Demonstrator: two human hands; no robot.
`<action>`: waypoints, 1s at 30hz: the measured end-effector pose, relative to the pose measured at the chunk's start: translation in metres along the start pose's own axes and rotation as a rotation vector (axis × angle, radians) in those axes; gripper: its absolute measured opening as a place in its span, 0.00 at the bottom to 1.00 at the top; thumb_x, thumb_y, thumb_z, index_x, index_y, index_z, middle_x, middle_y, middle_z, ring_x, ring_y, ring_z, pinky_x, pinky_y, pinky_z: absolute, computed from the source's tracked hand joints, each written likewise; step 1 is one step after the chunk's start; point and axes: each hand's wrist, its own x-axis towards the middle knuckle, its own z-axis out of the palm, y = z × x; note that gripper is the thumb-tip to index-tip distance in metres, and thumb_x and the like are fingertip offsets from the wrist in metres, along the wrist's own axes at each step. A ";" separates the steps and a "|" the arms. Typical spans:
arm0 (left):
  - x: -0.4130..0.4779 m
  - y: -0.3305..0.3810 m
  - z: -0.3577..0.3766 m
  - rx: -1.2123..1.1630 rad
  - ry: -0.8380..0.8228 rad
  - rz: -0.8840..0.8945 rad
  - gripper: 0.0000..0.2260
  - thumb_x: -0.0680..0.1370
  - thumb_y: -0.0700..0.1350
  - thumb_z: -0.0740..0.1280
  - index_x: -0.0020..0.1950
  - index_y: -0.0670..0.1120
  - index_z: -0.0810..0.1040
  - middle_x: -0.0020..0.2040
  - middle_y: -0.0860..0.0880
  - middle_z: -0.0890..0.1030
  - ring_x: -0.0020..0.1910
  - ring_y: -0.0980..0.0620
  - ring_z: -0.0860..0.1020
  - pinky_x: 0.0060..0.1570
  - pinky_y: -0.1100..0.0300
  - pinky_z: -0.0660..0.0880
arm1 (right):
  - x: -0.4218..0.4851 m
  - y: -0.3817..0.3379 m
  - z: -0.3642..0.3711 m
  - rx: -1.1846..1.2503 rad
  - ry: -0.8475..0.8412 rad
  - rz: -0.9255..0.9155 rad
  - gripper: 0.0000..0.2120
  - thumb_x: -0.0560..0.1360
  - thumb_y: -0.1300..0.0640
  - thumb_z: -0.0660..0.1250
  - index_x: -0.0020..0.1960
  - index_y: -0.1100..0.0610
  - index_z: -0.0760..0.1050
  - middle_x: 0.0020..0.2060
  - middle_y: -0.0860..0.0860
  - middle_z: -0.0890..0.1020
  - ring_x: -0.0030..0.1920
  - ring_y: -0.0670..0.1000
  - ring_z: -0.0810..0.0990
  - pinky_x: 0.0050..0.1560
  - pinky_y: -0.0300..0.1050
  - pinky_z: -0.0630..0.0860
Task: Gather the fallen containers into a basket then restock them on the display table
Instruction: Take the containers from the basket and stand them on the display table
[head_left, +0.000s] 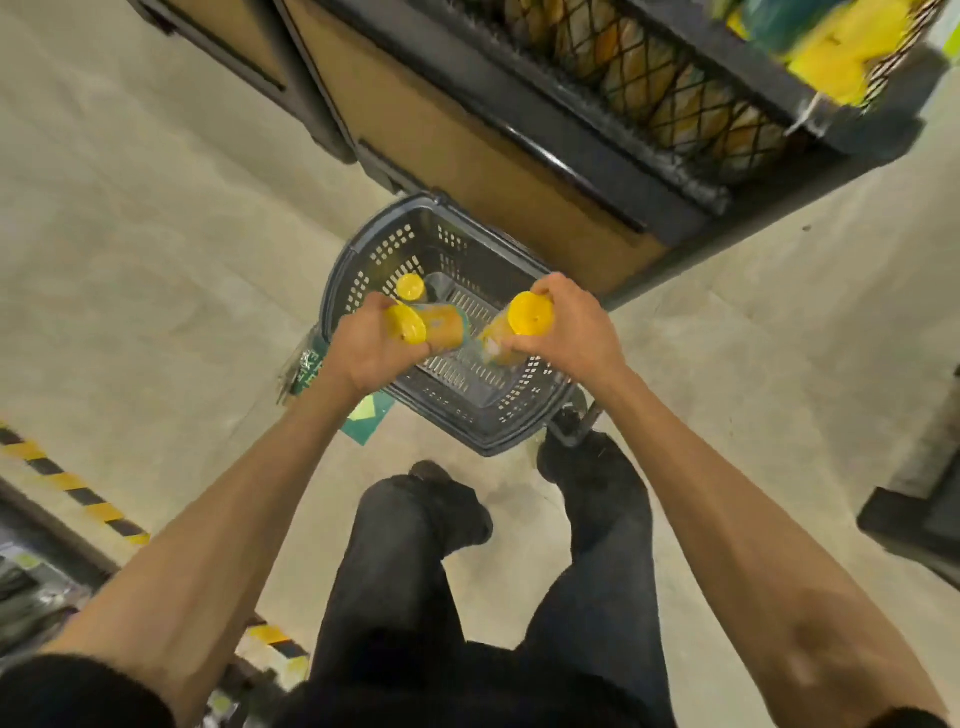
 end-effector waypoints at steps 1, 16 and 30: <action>-0.022 0.011 -0.011 -0.022 0.024 0.009 0.47 0.53 0.67 0.67 0.67 0.44 0.70 0.59 0.42 0.78 0.59 0.41 0.77 0.53 0.56 0.71 | -0.020 -0.006 -0.018 0.045 0.027 0.019 0.32 0.61 0.40 0.79 0.58 0.50 0.71 0.54 0.48 0.78 0.53 0.52 0.77 0.48 0.48 0.74; -0.192 0.170 -0.006 -0.229 0.587 0.239 0.27 0.66 0.52 0.77 0.63 0.51 0.74 0.57 0.49 0.75 0.54 0.48 0.75 0.50 0.55 0.72 | -0.135 0.004 -0.278 0.255 0.236 -0.206 0.33 0.59 0.36 0.77 0.61 0.41 0.73 0.55 0.41 0.77 0.57 0.48 0.76 0.55 0.53 0.78; -0.235 0.307 0.043 -0.435 0.774 0.508 0.28 0.68 0.54 0.75 0.67 0.57 0.71 0.60 0.55 0.75 0.55 0.53 0.76 0.52 0.48 0.79 | -0.168 0.060 -0.417 0.418 0.368 -0.315 0.31 0.63 0.45 0.81 0.63 0.44 0.76 0.59 0.42 0.78 0.57 0.43 0.78 0.54 0.47 0.80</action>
